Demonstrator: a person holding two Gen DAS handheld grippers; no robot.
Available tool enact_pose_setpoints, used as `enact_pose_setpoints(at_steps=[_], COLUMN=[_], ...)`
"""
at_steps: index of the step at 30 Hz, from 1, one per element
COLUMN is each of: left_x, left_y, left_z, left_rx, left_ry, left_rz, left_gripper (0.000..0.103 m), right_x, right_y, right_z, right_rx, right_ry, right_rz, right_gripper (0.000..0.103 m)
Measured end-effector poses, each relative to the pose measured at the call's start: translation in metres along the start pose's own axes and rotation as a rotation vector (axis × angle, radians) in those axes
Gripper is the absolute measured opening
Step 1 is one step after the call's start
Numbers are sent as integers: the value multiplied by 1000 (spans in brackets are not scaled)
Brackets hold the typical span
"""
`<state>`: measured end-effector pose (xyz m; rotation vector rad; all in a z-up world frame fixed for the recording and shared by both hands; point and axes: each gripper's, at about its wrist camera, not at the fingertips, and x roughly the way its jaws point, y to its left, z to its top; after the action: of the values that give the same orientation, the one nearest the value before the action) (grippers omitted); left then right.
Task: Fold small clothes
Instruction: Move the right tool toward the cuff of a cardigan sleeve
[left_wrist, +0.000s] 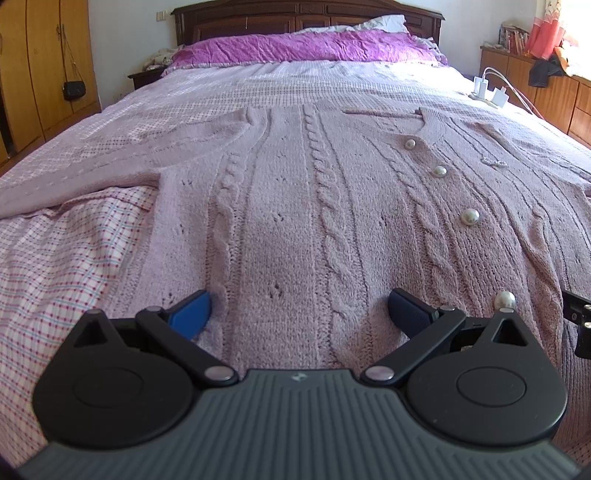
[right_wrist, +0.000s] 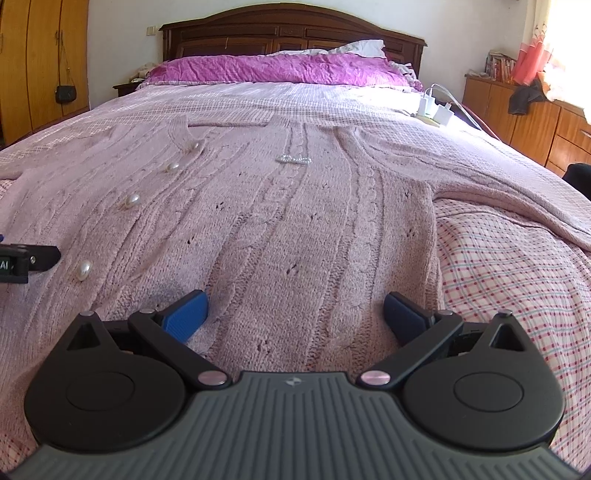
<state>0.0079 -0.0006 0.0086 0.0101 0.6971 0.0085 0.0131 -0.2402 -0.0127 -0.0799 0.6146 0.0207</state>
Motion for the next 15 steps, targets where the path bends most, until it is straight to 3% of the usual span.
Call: enact_pose_setpoints(at_steps=[6,15], left_x=[1,2], left_y=[0,1], left_z=[4,16], left_rx=[1,-9], left_ry=[31,100], left_rz=[0,-5], left_gripper=[103,103], right_x=[1,-6], right_y=[2,-26], right_z=[7,18], right_rx=[9,150], right_ry=[36,63], right_rz=[-3,147], right_gripper=[103,103])
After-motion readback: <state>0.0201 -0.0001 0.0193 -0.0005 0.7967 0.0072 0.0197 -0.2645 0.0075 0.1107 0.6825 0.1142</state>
